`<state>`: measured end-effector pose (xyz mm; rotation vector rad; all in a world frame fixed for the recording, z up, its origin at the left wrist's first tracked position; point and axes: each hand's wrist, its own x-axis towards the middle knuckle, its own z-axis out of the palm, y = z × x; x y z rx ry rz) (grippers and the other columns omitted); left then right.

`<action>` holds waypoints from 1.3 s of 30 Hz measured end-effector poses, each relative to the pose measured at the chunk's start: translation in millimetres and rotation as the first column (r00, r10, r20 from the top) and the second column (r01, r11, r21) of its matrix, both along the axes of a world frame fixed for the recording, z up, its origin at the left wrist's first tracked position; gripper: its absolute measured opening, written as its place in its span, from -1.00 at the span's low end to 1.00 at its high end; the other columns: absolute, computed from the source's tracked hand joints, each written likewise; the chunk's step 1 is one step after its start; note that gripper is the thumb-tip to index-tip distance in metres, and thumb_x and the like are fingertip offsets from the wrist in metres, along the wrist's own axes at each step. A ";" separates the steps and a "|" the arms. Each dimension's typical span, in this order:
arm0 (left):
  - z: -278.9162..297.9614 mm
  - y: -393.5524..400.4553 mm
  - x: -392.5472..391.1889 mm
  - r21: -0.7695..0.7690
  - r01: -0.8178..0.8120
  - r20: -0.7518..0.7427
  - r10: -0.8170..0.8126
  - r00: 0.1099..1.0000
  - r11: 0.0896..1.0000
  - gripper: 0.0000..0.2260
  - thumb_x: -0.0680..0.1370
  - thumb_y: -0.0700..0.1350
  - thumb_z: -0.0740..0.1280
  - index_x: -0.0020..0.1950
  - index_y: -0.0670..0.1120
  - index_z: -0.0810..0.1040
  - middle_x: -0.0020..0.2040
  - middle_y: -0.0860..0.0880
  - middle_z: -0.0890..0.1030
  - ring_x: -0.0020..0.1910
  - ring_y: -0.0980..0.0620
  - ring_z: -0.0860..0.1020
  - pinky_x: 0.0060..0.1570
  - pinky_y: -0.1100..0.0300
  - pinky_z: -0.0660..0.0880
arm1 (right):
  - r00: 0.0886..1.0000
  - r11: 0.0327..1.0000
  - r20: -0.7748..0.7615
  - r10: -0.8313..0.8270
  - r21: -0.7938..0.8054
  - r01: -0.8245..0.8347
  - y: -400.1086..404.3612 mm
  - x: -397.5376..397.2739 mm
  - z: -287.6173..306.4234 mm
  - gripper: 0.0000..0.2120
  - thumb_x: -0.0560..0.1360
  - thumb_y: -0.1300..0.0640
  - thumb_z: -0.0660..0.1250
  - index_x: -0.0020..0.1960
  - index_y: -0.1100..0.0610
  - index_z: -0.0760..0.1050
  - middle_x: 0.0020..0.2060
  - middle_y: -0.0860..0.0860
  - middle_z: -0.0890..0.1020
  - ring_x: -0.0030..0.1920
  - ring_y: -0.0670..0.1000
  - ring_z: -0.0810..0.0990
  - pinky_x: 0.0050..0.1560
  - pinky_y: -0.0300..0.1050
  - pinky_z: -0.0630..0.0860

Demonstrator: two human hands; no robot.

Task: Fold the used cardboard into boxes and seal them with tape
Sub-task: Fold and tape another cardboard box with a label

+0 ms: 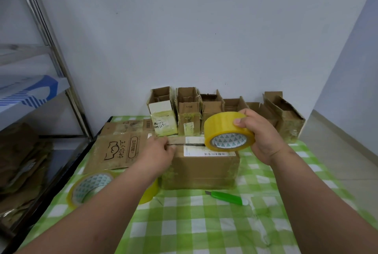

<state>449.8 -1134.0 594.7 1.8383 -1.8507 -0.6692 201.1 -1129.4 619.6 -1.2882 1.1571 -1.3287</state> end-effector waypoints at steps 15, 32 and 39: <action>-23.3 -15.9 -17.3 0.039 0.296 0.489 -0.276 0.827 0.955 0.03 0.42 0.49 0.17 0.61 -0.06 -0.25 0.61 -0.01 -0.25 0.58 0.01 -0.27 0.57 0.01 -0.14 | 0.994 1.000 -0.112 -0.005 -0.004 0.004 1.0 0.1 5.6 -0.71 0.08 -0.11 0.44 -0.31 0.01 0.47 -0.34 -0.03 0.50 -0.18 0.10 0.46 -0.11 0.05 0.29; -23.8 -12.8 -19.6 0.028 0.272 0.487 -0.251 0.836 0.962 -0.10 0.55 0.35 0.16 0.60 -0.07 -0.29 0.60 0.02 -0.27 0.57 0.04 -0.28 0.50 0.11 -0.21 | 0.868 0.983 -0.472 -0.157 0.012 0.184 -10.8 -63.4 26.0 -0.66 0.31 -0.06 0.46 -0.19 0.24 0.60 -0.26 0.07 0.56 -0.16 0.12 0.55 -0.09 0.00 0.43; -25.7 -12.6 -19.5 0.025 0.269 0.493 -0.246 0.834 0.963 -0.11 0.56 0.32 0.17 0.59 -0.08 -0.30 0.60 0.01 -0.28 0.57 0.03 -0.29 0.50 0.11 -0.22 | 0.784 0.980 -0.612 -0.100 0.075 0.184 -11.6 -74.5 7.4 -0.71 0.50 0.06 0.42 -0.16 0.31 0.56 -0.28 0.08 0.50 -0.23 0.05 0.48 -0.18 -0.07 0.35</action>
